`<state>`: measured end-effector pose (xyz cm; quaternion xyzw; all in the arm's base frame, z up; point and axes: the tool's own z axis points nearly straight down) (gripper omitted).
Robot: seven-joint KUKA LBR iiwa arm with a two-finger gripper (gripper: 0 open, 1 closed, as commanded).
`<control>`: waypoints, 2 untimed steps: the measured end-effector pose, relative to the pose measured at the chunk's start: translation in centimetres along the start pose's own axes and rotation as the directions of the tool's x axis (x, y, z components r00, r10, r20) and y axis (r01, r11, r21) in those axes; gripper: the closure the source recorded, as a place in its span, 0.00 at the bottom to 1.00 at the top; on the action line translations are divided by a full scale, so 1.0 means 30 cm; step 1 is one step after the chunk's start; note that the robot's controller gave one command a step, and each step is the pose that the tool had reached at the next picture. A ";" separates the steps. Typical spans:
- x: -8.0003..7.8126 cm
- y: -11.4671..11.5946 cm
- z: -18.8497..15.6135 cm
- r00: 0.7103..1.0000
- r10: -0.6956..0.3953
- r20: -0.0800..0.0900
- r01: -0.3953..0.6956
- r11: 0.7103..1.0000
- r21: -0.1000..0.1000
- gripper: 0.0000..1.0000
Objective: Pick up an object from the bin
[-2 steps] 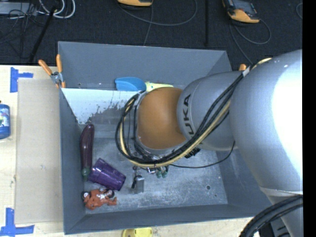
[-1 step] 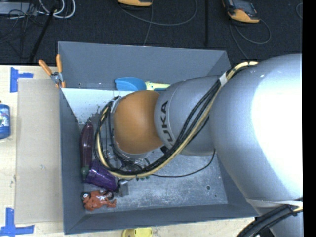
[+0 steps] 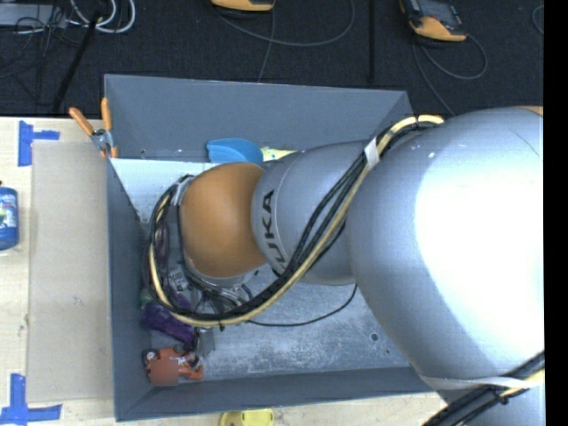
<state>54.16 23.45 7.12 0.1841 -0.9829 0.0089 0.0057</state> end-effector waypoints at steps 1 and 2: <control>0.002 -0.009 -0.001 1.000 0.012 0.007 -0.012 1.000 -0.007 1.00; -0.005 -0.025 -0.072 0.999 0.029 0.013 -0.029 0.999 -0.016 1.00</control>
Offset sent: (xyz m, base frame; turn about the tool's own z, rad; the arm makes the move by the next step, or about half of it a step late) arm 0.0064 -0.0086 0.0282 0.0324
